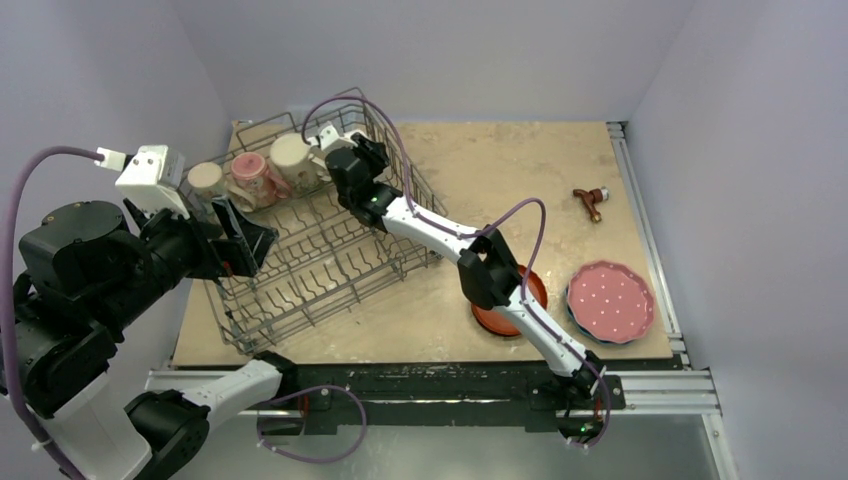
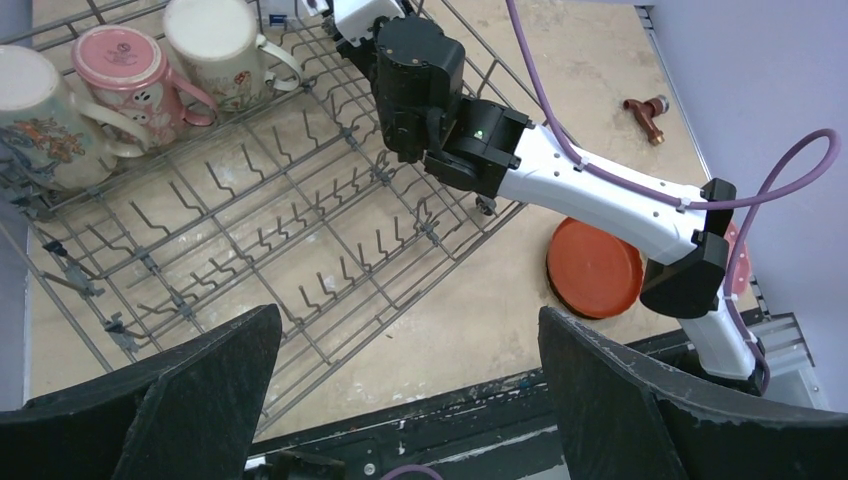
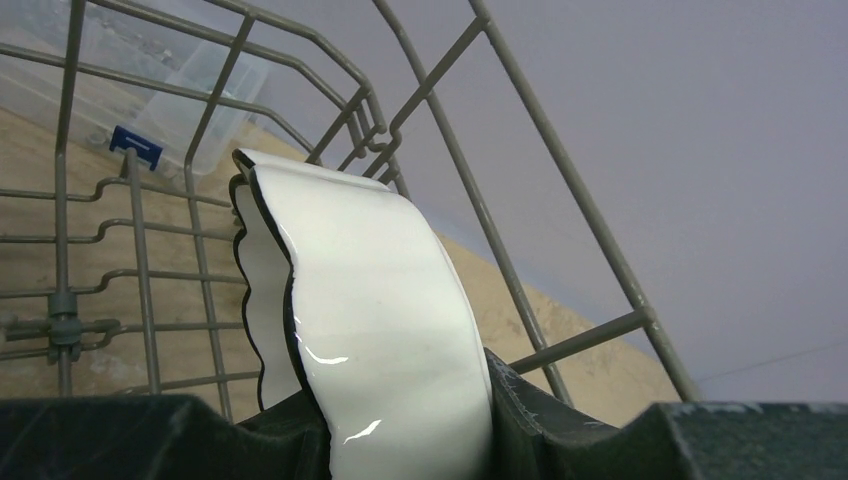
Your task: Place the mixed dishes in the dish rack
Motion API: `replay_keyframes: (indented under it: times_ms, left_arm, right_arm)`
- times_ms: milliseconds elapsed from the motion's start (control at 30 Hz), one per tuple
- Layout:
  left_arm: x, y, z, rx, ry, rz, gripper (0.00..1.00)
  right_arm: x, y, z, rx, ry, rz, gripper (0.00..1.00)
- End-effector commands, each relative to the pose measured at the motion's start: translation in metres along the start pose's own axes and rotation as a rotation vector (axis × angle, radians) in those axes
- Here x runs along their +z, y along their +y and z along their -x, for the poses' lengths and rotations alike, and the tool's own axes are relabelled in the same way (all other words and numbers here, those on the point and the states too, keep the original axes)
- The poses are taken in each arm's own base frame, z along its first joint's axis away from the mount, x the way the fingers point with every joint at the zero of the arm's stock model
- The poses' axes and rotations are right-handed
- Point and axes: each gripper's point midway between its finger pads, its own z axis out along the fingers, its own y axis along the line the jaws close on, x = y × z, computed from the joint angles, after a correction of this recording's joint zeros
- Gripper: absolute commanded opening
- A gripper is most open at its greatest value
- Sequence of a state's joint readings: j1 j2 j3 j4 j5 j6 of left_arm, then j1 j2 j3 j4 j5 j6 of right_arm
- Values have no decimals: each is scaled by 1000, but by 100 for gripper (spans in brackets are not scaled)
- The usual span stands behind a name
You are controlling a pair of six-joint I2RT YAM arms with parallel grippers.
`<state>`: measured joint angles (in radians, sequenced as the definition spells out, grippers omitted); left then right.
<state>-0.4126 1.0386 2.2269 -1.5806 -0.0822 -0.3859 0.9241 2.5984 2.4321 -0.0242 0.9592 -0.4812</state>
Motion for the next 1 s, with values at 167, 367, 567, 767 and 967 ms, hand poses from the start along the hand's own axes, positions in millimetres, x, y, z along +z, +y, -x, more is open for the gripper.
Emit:
replay_keyframes:
  times_ms: [167, 367, 567, 767, 967]
  left_arm:
    - [-8, 13, -38, -10, 159, 61, 100]
    - [-10, 13, -38, -10, 165, 59, 99]
    - [-12, 12, -37, -18, 158, 51, 99]
    - [-14, 11, -38, -33, 156, 51, 99]
    - [-16, 10, -38, -50, 149, 47, 99]
  right_arm:
    - [2, -17, 14, -25, -64, -92, 0]
    - [0, -8, 6, -107, -52, -46, 0]
    - [-7, 8, 3, -177, -40, 45, 0]
    - [-21, 24, -5, -253, -15, 148, 3]
    - [-32, 37, -7, -295, -20, 222, 18]
